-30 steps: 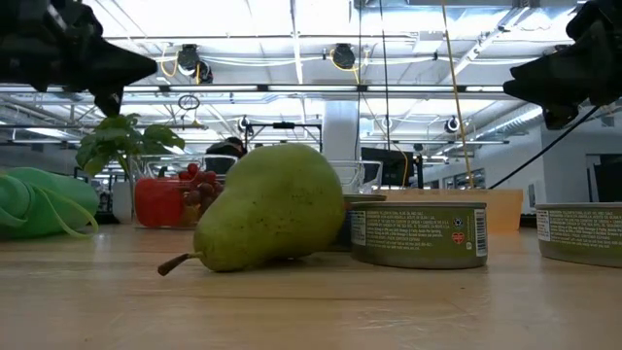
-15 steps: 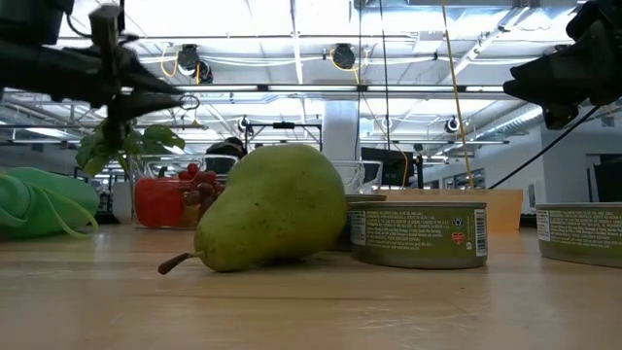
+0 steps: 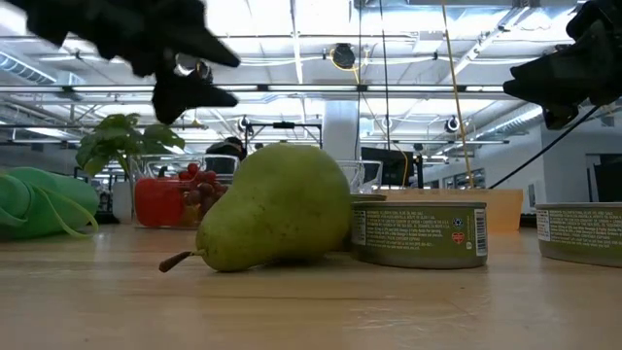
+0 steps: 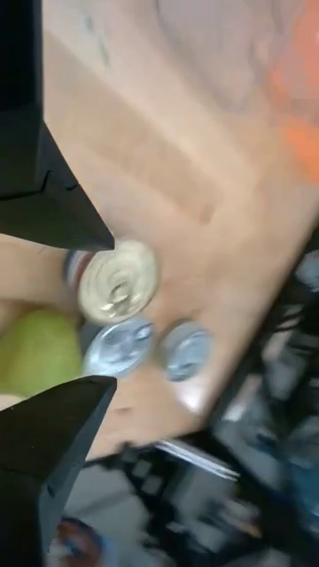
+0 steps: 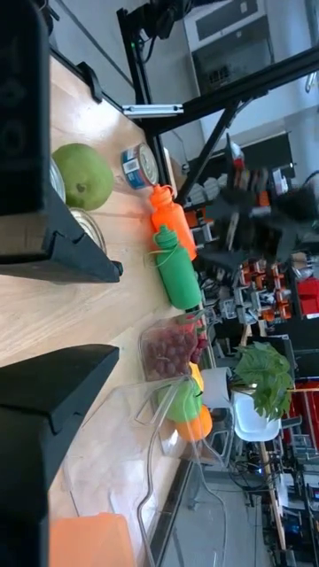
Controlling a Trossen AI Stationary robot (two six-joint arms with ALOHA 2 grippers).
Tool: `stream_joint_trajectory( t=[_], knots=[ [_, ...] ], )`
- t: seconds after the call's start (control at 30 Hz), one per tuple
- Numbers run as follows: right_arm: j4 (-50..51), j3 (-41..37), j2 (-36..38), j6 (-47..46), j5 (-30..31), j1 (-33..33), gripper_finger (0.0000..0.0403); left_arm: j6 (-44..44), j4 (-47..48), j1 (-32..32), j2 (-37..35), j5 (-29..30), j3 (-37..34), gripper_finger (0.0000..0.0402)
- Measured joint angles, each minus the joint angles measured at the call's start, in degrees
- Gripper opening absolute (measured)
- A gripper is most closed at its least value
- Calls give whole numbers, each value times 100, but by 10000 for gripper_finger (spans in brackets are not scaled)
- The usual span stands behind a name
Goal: Pick & Place Food Item
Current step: Put the green pear into the left transparent bin
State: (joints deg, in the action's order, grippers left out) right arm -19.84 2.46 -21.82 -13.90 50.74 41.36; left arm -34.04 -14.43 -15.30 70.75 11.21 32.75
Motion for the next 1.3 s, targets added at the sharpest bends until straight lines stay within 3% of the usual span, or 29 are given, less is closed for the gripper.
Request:
stream_joint_trajectory(
  t=[0.17, 0.33, 0.47, 0.63, 0.83, 1.07, 1.3],
  knots=[
    [-2, 0, 1, -1, 0, 0, 110, -25, 1849, -650, 1209, -41, 1727, 253],
    [-2, 0, 0, -1, 0, 0, 112, -967, 3145, -1104, 2090, 375, 2925, 235],
    [0, 0, 0, 0, 1, 0, 110, -1458, 3141, -1456, 2698, 736, 3404, 215],
    [0, 0, 0, 1, 2, 0, 112, -1836, 2810, -1774, 3404, 766, 3696, 194],
    [-2, 0, 2, 0, 0, 0, 110, -3024, 4285, -1807, 3965, 1786, 4539, 159],
    [-6, 0, 0, 1, 1, -1, 111, -2624, 5149, -1820, 4506, 1706, 5746, 116],
    [-2, 0, 1, 0, 2, -1, 112, -1837, 4850, -1738, 4836, 1426, 5815, 100]
  ],
)
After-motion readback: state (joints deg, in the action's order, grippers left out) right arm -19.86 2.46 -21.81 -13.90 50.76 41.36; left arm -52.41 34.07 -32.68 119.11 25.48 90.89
